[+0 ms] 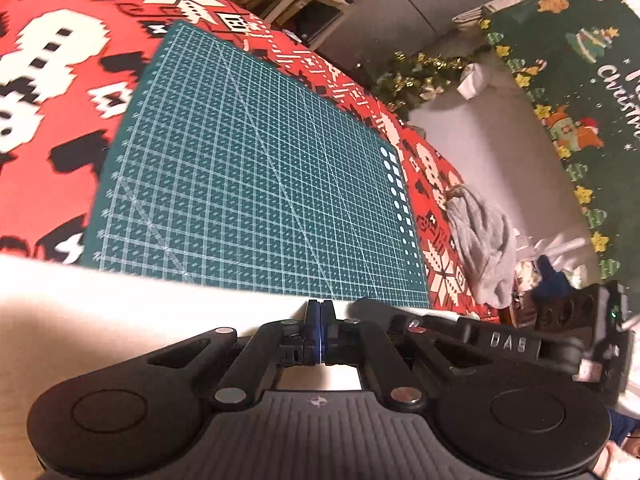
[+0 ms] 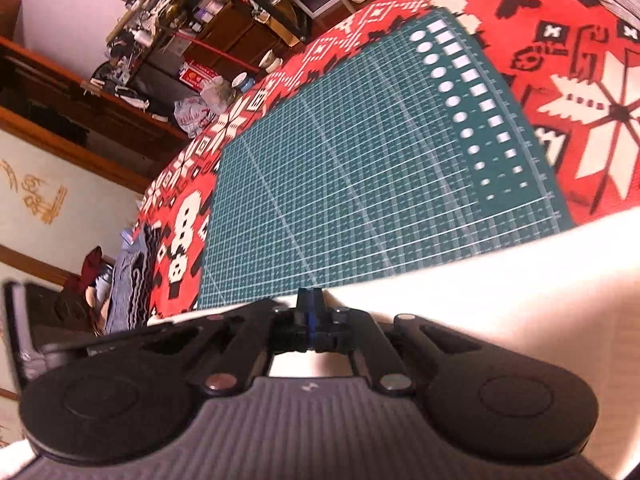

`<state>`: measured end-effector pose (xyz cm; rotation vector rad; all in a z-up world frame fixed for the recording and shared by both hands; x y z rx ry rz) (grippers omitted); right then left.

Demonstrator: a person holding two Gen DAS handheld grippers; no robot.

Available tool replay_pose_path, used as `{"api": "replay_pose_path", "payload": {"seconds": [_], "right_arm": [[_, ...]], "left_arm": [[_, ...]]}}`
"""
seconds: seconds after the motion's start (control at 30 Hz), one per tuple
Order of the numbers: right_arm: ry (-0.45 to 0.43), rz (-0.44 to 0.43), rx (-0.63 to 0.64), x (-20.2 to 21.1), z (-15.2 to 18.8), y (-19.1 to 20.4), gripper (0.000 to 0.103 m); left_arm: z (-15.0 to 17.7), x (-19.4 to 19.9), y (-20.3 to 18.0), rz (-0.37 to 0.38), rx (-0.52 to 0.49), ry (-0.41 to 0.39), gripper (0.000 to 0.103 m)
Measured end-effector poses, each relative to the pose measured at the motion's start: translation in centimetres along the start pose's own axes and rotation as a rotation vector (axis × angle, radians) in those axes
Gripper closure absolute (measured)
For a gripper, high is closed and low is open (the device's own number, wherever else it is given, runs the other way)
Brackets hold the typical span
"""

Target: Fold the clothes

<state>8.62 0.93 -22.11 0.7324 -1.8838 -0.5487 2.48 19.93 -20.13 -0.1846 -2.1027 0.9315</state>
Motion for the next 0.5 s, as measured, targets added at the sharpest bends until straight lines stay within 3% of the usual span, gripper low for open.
{"api": "replay_pose_path", "payload": {"seconds": [0.3, 0.5], "right_arm": [[-0.061, 0.082, -0.04, 4.0, -2.0, -4.2, 0.103], [-0.113, 0.146, -0.071, 7.3, -3.2, -7.3, 0.103]], "left_arm": [[-0.5, 3.7, 3.8, -0.012, 0.065, -0.054, 0.1], [-1.0, 7.5, 7.1, -0.063, 0.097, -0.102, 0.1]]}}
Point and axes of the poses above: each gripper's, at about its wrist camera, not at the fingertips, and x roughly against the way its jaws point, y to its left, z to its underside, the point moved 4 cm from there along -x, roughly the way its jaws point, and after that the axes turned 6 degrees about -y, right-handed, at the moved point
